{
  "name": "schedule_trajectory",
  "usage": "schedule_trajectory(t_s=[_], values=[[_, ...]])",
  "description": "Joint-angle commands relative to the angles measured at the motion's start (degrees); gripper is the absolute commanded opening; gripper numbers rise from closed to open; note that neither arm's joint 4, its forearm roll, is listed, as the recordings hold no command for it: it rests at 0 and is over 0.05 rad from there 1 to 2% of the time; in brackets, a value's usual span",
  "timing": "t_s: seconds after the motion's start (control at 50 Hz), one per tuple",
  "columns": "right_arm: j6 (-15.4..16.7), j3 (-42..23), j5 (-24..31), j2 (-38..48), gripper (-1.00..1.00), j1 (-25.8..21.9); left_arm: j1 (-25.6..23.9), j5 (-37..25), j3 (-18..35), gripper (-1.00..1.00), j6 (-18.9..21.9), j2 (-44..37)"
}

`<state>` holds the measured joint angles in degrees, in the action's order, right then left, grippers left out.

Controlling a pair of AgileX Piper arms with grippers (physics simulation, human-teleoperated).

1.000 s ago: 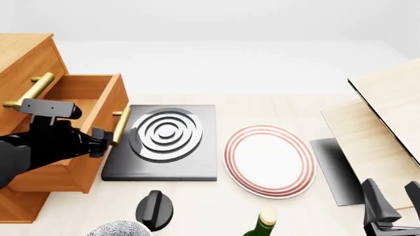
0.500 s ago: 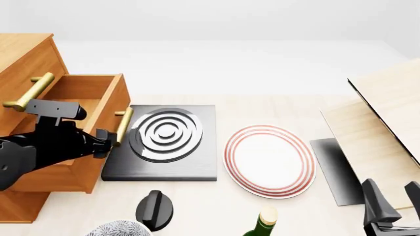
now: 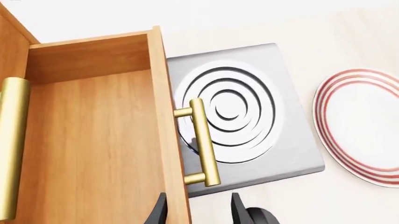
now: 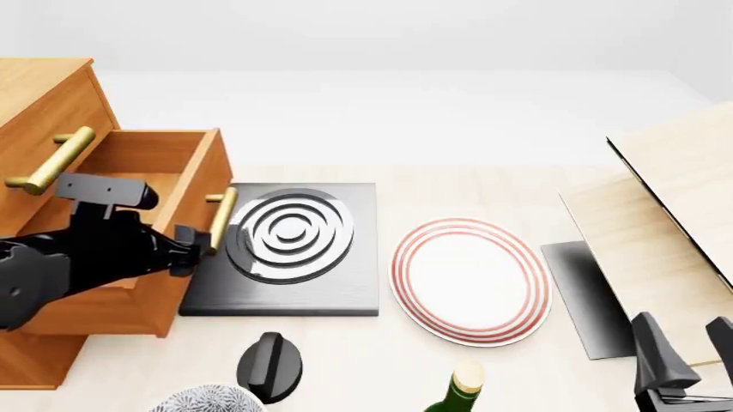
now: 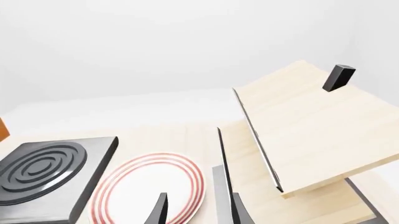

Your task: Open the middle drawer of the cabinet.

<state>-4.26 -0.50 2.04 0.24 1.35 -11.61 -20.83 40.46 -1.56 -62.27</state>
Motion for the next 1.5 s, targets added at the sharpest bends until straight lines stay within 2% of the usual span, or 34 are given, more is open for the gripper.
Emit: schedule_trajectory(t_s=[0.02, 1.5], values=[[-0.2, 0.0, -0.2, 0.0, 1.0, -0.1, -0.8, 0.5, 0.6, 1.0, -0.5, -0.9], [-0.3, -0.1, 0.0, -0.2, 1.0, -0.3, -4.9, 1.9, 2.2, 1.0, -1.4, -4.2]])
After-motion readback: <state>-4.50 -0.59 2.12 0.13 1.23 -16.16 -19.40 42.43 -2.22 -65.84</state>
